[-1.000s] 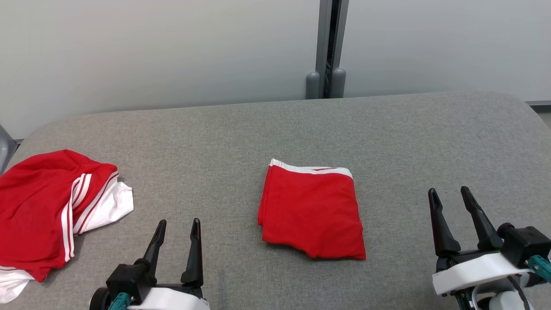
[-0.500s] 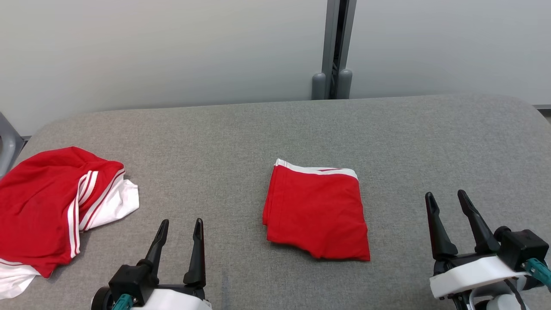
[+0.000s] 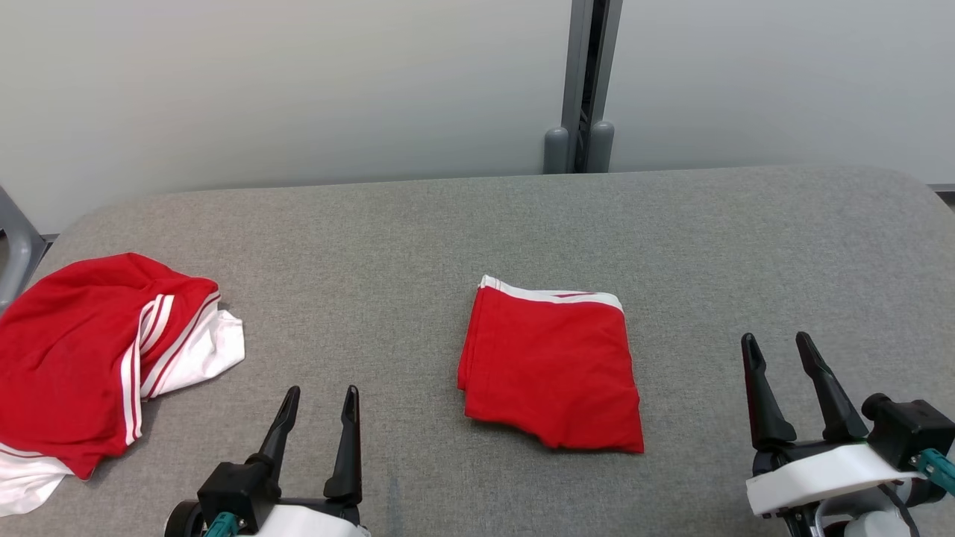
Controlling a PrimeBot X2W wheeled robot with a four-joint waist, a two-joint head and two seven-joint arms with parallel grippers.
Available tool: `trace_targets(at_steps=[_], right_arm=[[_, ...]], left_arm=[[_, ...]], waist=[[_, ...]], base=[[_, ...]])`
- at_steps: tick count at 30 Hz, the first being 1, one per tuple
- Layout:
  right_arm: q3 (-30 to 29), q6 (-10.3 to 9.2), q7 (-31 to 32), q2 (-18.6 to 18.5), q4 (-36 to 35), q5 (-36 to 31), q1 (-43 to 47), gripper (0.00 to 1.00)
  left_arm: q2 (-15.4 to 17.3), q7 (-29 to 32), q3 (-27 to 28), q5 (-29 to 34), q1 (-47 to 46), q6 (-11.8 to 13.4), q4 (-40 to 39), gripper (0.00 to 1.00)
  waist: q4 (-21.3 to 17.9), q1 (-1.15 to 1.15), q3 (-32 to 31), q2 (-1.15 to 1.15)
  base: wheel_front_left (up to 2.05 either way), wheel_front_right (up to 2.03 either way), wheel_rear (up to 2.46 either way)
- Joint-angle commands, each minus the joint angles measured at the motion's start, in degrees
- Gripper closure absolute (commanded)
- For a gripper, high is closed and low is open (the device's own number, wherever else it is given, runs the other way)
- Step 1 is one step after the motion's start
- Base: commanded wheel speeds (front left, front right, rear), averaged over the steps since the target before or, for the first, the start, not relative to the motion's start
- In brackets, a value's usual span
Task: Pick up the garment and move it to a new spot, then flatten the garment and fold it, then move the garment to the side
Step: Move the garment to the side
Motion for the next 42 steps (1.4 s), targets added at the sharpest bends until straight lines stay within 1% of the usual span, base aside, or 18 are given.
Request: trace_targets(at_steps=[1,10,25,29,31,34,37,42], right_arm=[[-0.1,0.0,-0.3,-0.3,0.2,0.0,0.1,0.0],[0.9,0.0,-0.3,-0.7,0.6,0.7,0.2,0.0],[0.8,0.0,-0.3,-0.7,0.8,0.2,0.5,0.0],[0.8,0.0,-0.3,-0.9,2.7,1.0,0.2,0.0],[1.2,0.0,-0.3,-1.6,4.1,1.0,-1.1,0.0],[3.4,0.0,0.0,-2.2,7.0,3.5,-2.9,0.0],[6.7,0.0,2.4,-3.6,9.5,8.1,-5.4,0.0],[12.6,0.0,7.7,-6.8,11.5,18.9,-9.7,0.0]], left_arm=[[0.2,-0.2,0.3,0.2,0.0,-0.1,0.0,0.0],[0.2,-0.2,0.2,0.3,0.3,-0.2,-0.2,0.0],[0.2,-0.2,-0.2,0.0,0.3,-0.2,-0.2,0.0],[0.2,-0.2,-0.9,-0.2,-0.5,-0.4,-0.3,0.0],[0.2,-0.2,-1.6,-0.3,-1.4,-0.3,-0.3,0.0],[0.2,-0.2,-2.6,-0.2,-2.4,-0.5,0.0,0.0],[0.2,-0.2,-3.4,-0.3,-3.5,-0.3,0.1,0.0],[0.2,-0.2,-4.8,0.1,-5.6,-0.7,0.5,0.0]], waist=[[0.0,0.0,0.0,0.0],[0.0,0.0,-0.1,0.0],[0.7,0.0,0.2,0.0],[1.4,0.0,1.2,0.0],[2.0,0.0,2.2,0.0],[3.3,0.0,4.0,0.0],[4.7,0.0,6.2,0.0],[7.3,0.0,10.0,0.0]], base=[[0.0,0.0,0.0],[0.0,0.0,0.0],[0.0,0.0,0.0],[0.0,0.0,0.0],[0.0,0.0,0.0],[0.0,0.0,0.0],[0.0,0.0,0.0],[0.0,0.0,0.0]])
